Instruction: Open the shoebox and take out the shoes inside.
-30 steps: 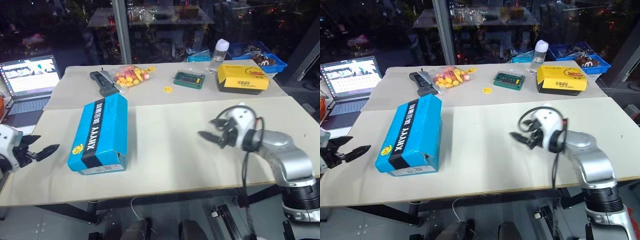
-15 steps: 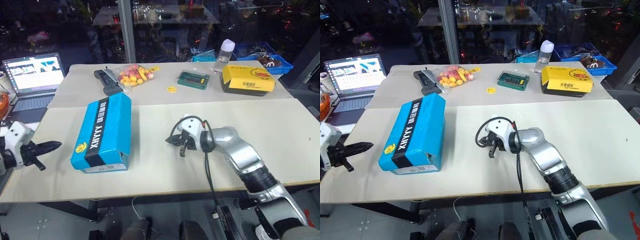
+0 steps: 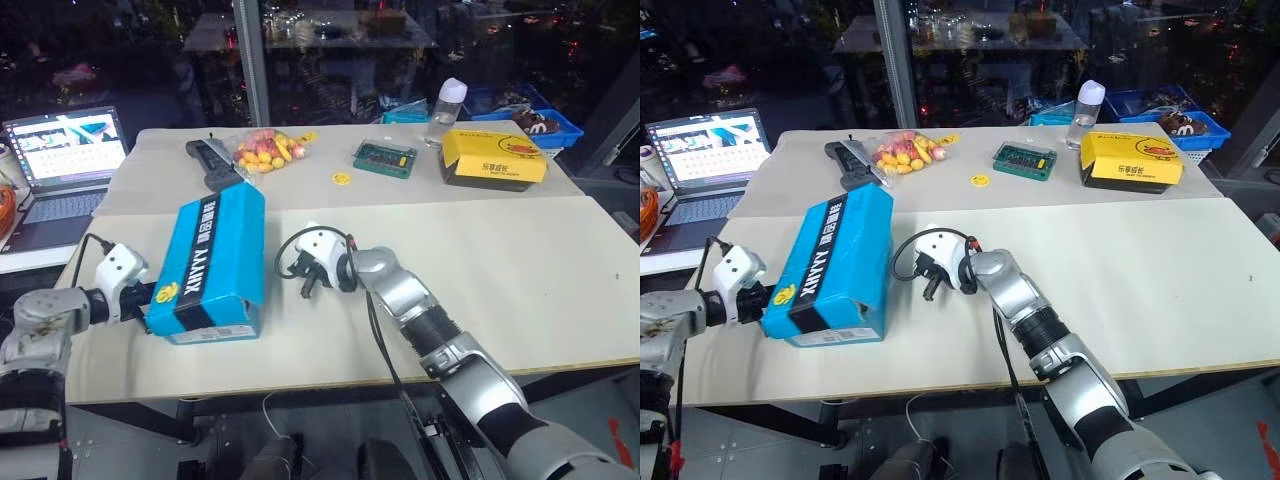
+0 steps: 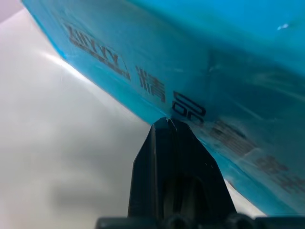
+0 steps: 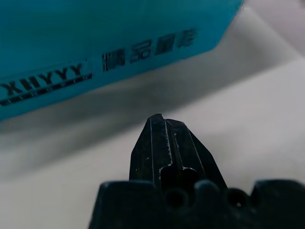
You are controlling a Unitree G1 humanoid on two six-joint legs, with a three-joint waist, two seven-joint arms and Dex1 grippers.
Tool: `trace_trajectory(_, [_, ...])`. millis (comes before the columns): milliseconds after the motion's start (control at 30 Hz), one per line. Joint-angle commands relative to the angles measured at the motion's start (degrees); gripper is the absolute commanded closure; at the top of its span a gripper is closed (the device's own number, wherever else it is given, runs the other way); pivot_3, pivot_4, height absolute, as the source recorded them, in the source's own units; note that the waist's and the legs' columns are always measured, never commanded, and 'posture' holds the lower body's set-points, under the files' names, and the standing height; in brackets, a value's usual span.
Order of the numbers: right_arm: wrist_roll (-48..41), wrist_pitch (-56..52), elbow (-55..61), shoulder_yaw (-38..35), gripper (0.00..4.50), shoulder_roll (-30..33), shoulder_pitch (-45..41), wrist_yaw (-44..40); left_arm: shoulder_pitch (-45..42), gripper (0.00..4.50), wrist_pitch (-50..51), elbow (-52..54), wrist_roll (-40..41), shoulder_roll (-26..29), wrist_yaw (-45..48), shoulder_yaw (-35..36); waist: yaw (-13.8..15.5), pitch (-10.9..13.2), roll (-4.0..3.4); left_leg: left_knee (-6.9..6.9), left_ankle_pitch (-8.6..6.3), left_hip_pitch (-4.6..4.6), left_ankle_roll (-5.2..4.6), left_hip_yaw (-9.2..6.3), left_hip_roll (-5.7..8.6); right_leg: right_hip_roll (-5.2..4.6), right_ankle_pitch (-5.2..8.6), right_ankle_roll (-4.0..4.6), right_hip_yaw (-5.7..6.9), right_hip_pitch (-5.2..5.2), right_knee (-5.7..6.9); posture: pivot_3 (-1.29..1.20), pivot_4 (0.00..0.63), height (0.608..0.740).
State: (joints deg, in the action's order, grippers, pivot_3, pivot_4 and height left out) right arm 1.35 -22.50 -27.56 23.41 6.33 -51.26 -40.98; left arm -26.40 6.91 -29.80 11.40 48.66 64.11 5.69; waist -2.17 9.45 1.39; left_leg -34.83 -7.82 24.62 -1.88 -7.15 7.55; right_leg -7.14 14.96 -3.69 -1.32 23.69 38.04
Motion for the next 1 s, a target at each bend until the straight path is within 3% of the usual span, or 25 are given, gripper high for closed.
trace_trajectory(33, [0.71, 1.44, 2.54, -0.36, 4.50, 0.12, -0.48, -0.91, -4.70, 4.49, -2.69, 0.09, -0.68, -2.26, 2.04, -2.58, -0.05, 0.00, 0.00, 0.00, 0.00, 0.00, 0.00, 0.00, -0.01, 0.00, 0.00, 0.00, 0.03, 0.01, 0.01, 0.00, 0.150, 0.738])
trace_trajectory(200, [1.04, -0.35, 5.84, -2.47, 4.50, 5.52, 1.20, -1.57, -7.32, 4.49, -3.30, 1.11, -1.92, -6.73, 2.71, -5.81, 0.10, 0.00, 0.01, -0.06, 0.02, 0.00, 0.02, 0.00, 0.03, -0.06, -0.02, 0.01, 0.17, -0.02, 0.01, 0.00, 0.150, 0.738])
trace_trajectory(567, [0.57, -5.60, 20.06, -8.84, 4.50, 27.36, 12.46, -7.82, -8.95, 4.49, -0.60, 8.55, -2.66, -17.54, -1.02, -10.73, 1.17, 0.01, 0.03, -0.13, 0.15, 0.16, -0.22, 0.01, 0.06, -0.19, -0.01, 0.01, 0.35, -0.29, -0.06, 0.00, 0.150, 0.738])
trace_trajectory(800, [-0.04, -7.31, 22.63, -10.76, 4.50, 29.91, 15.43, -8.03, -5.34, 4.49, -0.95, 11.59, -4.19, -14.35, -7.55, -6.94, -0.53, 0.01, 0.03, -0.15, 0.19, 0.14, -0.27, 0.01, -0.02, -0.18, 0.00, -0.01, 0.37, -0.35, -0.06, 0.00, 0.150, 0.738])
trace_trajectory(933, [-0.34, -5.72, 20.60, -11.00, 4.50, 30.81, 15.38, -8.75, 5.44, 4.49, 12.00, 31.64, 4.98, -7.89, -8.15, 3.82, -1.24, 0.02, 0.03, -0.08, 0.23, 0.16, -0.38, 0.01, -0.07, -0.20, 0.00, -0.01, 0.36, -0.28, -0.11, 0.00, 0.150, 0.738])
trace_trajectory(1000, [-0.23, -4.64, 19.24, -10.74, 4.50, 31.21, 15.13, -9.15, 9.08, 4.49, 18.83, 40.03, 10.36, -7.19, -10.46, 8.70, -1.28, 0.03, 0.02, -0.03, 0.21, 0.19, -0.41, 0.01, -0.09, -0.20, 0.01, 0.00, 0.36, -0.23, -0.17, 0.00, 0.150, 0.738])
